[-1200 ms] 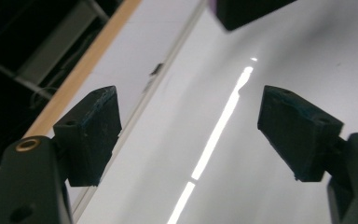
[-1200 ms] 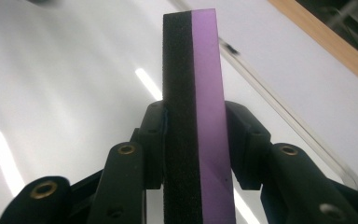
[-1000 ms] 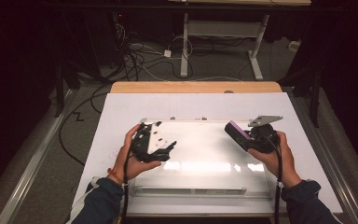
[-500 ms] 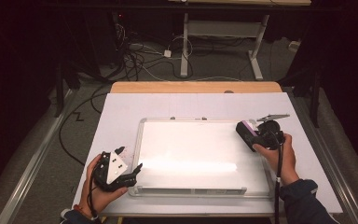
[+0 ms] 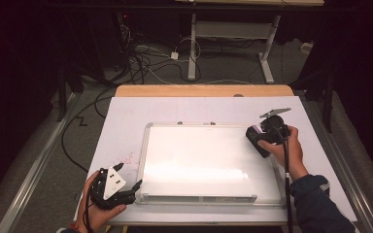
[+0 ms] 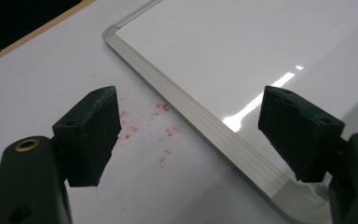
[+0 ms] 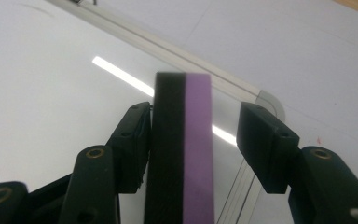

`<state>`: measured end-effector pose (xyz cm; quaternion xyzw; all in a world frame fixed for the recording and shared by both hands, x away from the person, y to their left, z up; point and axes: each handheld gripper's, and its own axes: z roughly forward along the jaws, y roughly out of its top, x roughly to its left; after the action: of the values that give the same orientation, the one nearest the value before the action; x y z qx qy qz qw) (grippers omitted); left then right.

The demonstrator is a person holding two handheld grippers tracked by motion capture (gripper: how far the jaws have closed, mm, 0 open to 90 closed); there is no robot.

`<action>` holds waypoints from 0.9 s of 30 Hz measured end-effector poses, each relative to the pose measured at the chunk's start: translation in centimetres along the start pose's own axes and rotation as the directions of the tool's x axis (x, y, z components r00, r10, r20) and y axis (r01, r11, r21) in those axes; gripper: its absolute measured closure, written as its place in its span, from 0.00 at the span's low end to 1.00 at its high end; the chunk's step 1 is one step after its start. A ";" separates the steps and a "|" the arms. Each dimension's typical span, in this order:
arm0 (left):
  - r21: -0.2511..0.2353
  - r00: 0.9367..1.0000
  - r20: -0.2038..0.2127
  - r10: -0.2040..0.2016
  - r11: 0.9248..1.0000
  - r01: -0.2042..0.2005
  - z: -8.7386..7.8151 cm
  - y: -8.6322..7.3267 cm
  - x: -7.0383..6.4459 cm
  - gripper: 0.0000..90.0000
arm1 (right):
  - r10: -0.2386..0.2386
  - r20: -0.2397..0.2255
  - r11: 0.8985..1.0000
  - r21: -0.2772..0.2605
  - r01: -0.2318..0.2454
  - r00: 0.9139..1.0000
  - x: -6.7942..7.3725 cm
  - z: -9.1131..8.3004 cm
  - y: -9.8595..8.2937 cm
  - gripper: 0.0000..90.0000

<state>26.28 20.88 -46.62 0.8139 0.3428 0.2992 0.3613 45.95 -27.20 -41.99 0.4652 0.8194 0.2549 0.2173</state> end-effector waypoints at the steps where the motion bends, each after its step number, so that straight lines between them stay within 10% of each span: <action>1: 0.004 1.000 0.003 0.004 1.000 -0.004 0.1 0.0 0.0 0.23 | 0.013 -0.022 1.000 0.003 -0.013 1.000 -0.2 0.3 0.2 0.52; 11: 0.001 0.999 0.039 0.018 1.000 -0.018 0.5 0.1 -0.1 0.23 | 0.075 0.015 0.997 0.033 -0.075 0.997 -0.3 1.4 1.5 0.68; 18: 0.007 0.998 0.048 0.027 1.000 -0.027 0.5 0.2 -0.4 0.23 | 0.192 0.095 0.981 0.021 -0.195 0.977 -0.6 0.9 0.7 0.68; 27: 0.025 0.998 0.052 0.029 0.999 -0.030 0.7 0.2 -0.4 0.23 | 0.214 0.125 0.976 0.024 -0.218 0.969 -1.2 0.1 0.3 0.63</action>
<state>26.59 20.18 -46.97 0.8309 0.3251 0.2790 0.3549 46.80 -28.11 -41.77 0.5702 0.7537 0.2328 0.2292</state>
